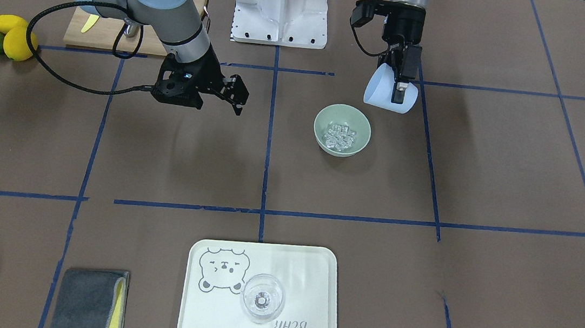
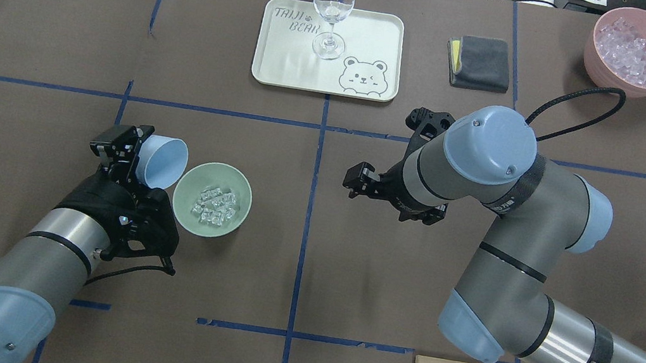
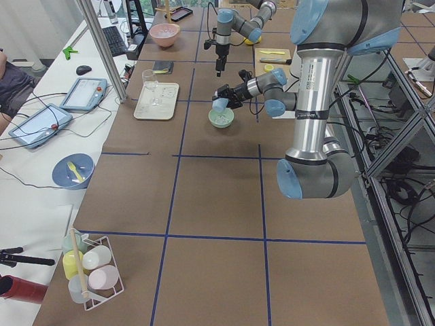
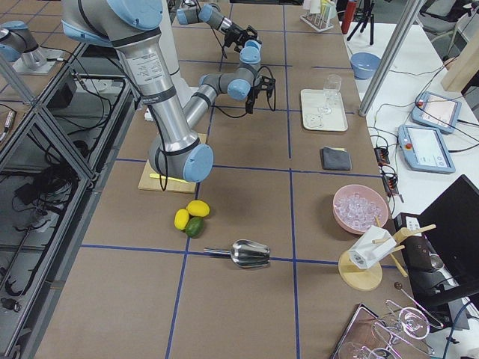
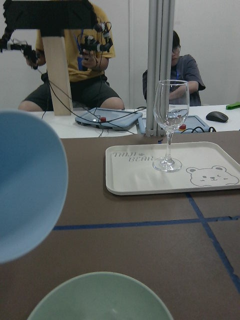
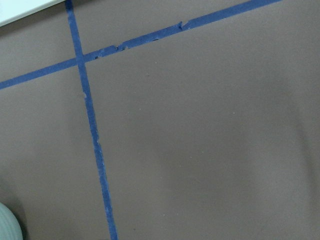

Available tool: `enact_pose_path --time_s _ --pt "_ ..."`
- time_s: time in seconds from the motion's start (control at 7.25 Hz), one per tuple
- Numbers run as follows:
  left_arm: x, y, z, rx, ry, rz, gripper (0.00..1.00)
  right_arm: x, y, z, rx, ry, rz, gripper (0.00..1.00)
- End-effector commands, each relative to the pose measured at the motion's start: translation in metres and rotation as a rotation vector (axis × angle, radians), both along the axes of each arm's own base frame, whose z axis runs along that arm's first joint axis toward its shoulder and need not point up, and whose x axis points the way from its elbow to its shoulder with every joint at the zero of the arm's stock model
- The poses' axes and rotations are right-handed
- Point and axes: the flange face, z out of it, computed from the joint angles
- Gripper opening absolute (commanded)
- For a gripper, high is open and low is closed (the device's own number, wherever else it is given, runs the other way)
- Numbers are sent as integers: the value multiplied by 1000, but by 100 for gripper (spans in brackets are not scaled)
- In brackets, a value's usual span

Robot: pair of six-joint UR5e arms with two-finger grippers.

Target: Pour ice into bowl

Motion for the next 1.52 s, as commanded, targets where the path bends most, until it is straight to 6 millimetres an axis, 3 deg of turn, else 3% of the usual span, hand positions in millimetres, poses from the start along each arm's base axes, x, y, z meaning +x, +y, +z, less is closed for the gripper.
enact_pose_path --time_s 0.0,0.41,0.55,0.83,0.97,1.24,1.38 --pt "-25 -7 20 -176 229 -68 0 -3 4 -3 -3 -5 -4 100" --pt "-89 -18 102 -267 323 -192 0 -11 11 -7 9 -4 -5 100" --pt "-106 -31 114 -286 341 -253 0 -14 13 -8 14 -3 -5 100" --pt "-114 -43 148 -411 431 -287 0 -14 14 -7 16 -2 -3 100" --pt "-119 -47 166 -464 556 -273 0 -14 13 -9 19 -4 0 100" --pt "-143 -53 214 -480 660 -244 0 -14 13 -8 18 -3 0 100" --pt "-154 -53 227 -463 746 -216 0 -14 13 -9 19 -4 0 100"
